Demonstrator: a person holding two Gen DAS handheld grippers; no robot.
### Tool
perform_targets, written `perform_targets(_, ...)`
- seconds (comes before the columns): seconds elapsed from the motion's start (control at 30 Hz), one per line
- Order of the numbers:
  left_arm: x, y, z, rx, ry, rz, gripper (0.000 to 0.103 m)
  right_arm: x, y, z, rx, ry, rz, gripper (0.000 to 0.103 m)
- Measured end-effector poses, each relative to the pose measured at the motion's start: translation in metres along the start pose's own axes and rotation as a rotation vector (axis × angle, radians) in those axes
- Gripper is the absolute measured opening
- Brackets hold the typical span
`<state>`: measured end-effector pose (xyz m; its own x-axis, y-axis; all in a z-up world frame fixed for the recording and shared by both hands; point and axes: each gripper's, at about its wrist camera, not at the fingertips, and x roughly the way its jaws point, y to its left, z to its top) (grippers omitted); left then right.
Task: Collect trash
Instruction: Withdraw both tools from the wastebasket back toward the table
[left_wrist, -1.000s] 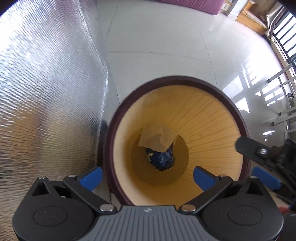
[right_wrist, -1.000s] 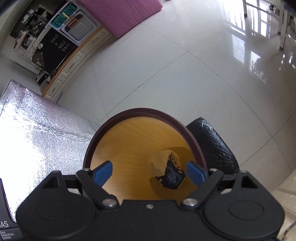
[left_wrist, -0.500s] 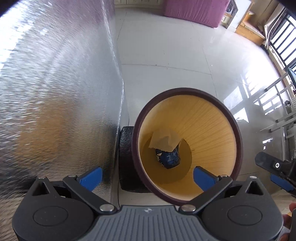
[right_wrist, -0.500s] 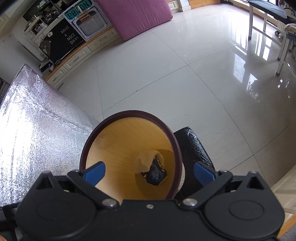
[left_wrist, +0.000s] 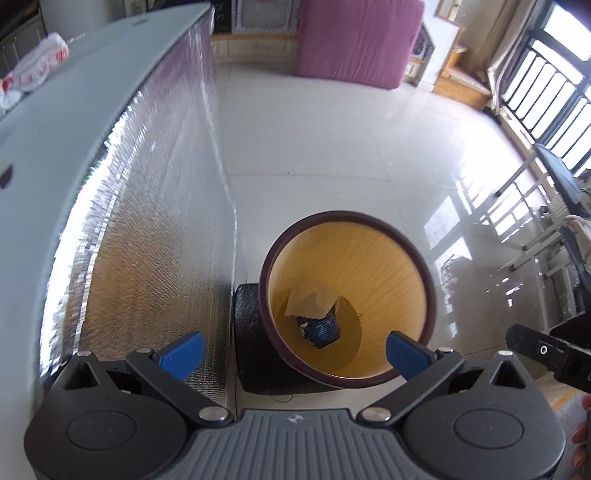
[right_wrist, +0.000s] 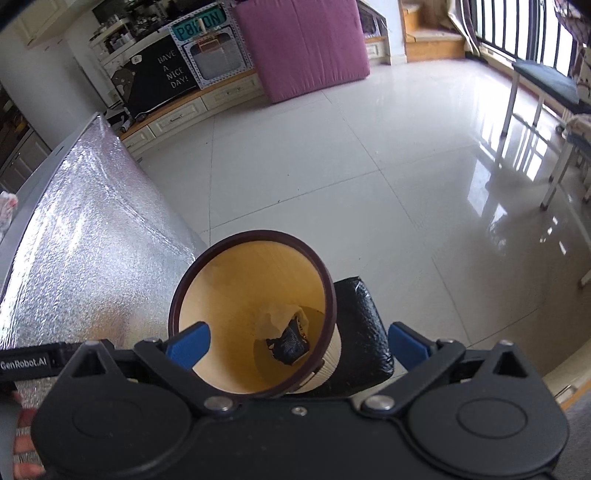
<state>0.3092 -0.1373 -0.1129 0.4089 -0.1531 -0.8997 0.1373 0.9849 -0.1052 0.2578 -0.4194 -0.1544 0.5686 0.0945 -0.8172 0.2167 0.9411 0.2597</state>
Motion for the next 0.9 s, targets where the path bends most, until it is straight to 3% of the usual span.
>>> perform_targets(0.47, -0.081, -0.002, -0.030, 0.053, -0.163, -0.053, 0.103, -0.087, 0.015, -0.013, -0.101, -0.124, 0.004, 0.103)
perform_targets(0.7, -0.121, 0.025, -0.046, 0.017, -0.241, -0.064, 0.103, -0.120, 0.028, -0.025, -0.128, -0.190, 0.017, 0.103)
perform_targets(0.9, -0.154, 0.061, -0.060, -0.023, -0.332, -0.009, 0.103, -0.130, 0.053, -0.039, -0.153, -0.246, 0.046, 0.103)
